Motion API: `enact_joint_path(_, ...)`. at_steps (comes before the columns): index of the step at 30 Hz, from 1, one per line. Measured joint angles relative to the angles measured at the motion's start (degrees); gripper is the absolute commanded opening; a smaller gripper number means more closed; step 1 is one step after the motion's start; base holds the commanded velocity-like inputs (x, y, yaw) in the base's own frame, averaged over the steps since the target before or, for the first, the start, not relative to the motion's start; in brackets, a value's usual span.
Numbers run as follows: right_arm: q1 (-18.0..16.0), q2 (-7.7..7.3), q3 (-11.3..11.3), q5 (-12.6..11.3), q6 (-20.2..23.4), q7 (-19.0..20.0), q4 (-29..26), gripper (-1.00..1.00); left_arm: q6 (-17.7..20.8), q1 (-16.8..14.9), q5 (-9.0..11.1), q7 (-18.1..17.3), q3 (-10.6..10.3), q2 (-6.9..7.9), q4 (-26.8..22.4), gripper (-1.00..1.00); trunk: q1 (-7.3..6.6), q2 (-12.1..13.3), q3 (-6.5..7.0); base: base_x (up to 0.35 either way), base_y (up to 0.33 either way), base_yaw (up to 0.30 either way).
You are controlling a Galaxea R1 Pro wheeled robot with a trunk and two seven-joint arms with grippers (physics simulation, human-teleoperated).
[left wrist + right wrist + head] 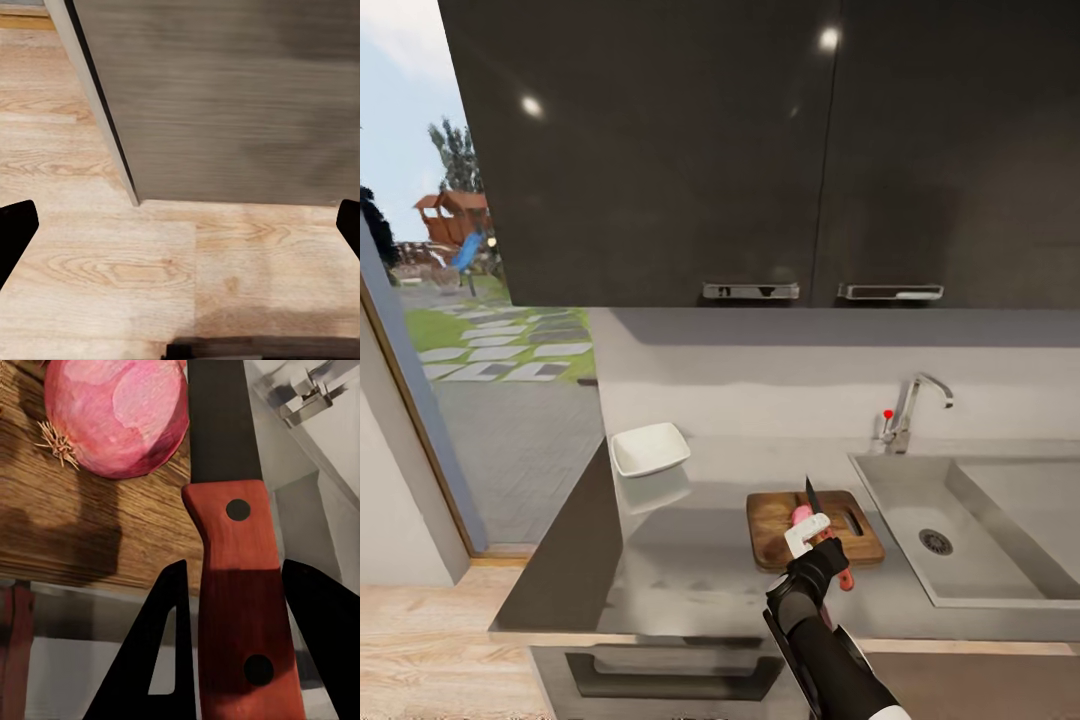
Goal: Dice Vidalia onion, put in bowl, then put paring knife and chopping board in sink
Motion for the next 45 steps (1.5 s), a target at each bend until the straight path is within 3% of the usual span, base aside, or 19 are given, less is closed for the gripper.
enact_joint_path(3,-0.02,0.0,0.06,2.08,0.55,-0.04,0.61,-1.0,0.0,0.0,0.0,0.0,0.0,0.0,0.01,1.0,-0.01,0.0,-0.2,0.0,0.0,0.0)
enact_joint_path(45,-0.02,0.0,0.07,2.17,0.59,-0.12,0.61,-1.0,0.0,0.01,0.0,0.0,0.0,0.0,0.27,1.0,-0.01,0.0,-0.25,0.0,0.0,0.0)
